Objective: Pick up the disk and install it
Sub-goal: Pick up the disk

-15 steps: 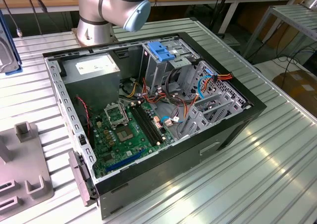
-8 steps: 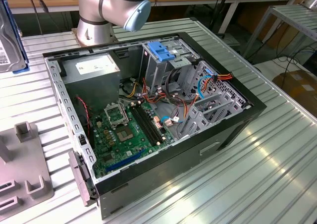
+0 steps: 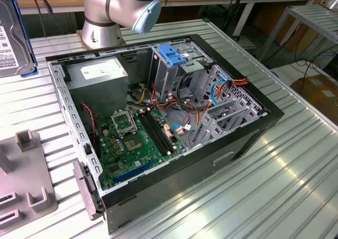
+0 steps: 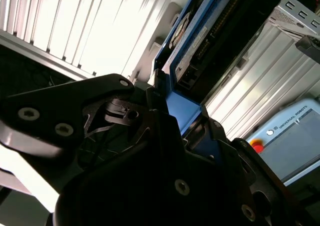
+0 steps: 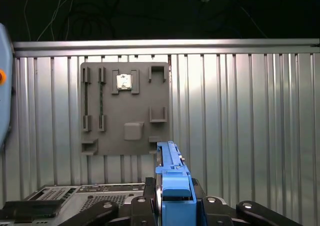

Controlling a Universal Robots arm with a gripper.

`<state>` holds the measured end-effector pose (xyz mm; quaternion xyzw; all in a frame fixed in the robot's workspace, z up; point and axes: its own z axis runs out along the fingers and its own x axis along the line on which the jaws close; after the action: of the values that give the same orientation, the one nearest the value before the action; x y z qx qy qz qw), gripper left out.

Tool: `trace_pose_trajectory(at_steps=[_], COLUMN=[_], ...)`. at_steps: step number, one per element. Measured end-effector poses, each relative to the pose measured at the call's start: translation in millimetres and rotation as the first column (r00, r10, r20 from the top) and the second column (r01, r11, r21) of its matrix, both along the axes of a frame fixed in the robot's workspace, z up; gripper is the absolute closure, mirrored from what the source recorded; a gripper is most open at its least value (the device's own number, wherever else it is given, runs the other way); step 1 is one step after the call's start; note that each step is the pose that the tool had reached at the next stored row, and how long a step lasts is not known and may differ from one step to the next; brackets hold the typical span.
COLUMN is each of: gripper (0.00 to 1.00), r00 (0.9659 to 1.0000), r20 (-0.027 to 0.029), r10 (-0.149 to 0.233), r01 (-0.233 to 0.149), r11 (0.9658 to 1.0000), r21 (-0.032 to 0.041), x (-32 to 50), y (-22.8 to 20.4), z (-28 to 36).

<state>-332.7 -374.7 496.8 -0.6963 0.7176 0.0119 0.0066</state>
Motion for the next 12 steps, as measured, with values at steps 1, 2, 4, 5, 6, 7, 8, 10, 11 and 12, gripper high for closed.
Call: trace_pose_trajectory(at_steps=[1,2,4,5,6,7,8,10,11,12], gripper=[0.63,0.63,0.63,0.63,0.63,0.63,0.63,0.63,0.63,0.63], r00=[1.0000,1.0000,1.0000,1.0000,1.0000,1.0000,1.0000,1.0000,1.0000,1.0000], r20=[0.0000,0.0000,0.0000,0.0000,0.0000,0.0000,0.0000,0.0000,0.0000,0.0000], r10=[0.000,0.000,0.000,0.000,0.000,0.000,0.000,0.000,0.000,0.000], r01=[0.000,0.000,0.000,0.000,0.000,0.000,0.000,0.000,0.000,0.000], r11=[1.0000,1.0000,1.0000,1.0000,1.0000,1.0000,1.0000,1.0000,1.0000,1.0000], r21=[0.0000,0.0000,0.0000,0.0000,-0.0001,0.0000,-0.0001,0.0000,0.0000,0.0000], x=[1.2,2.9,6.8,9.2,12.3,14.2,16.0,19.1,21.0,22.2], y=[0.0,0.0,0.0,0.0,0.0,0.0,0.0,0.0,0.0,0.0], z=[0.0,0.0,0.0,0.0,0.0,0.0,0.0,0.0,0.0,0.0])
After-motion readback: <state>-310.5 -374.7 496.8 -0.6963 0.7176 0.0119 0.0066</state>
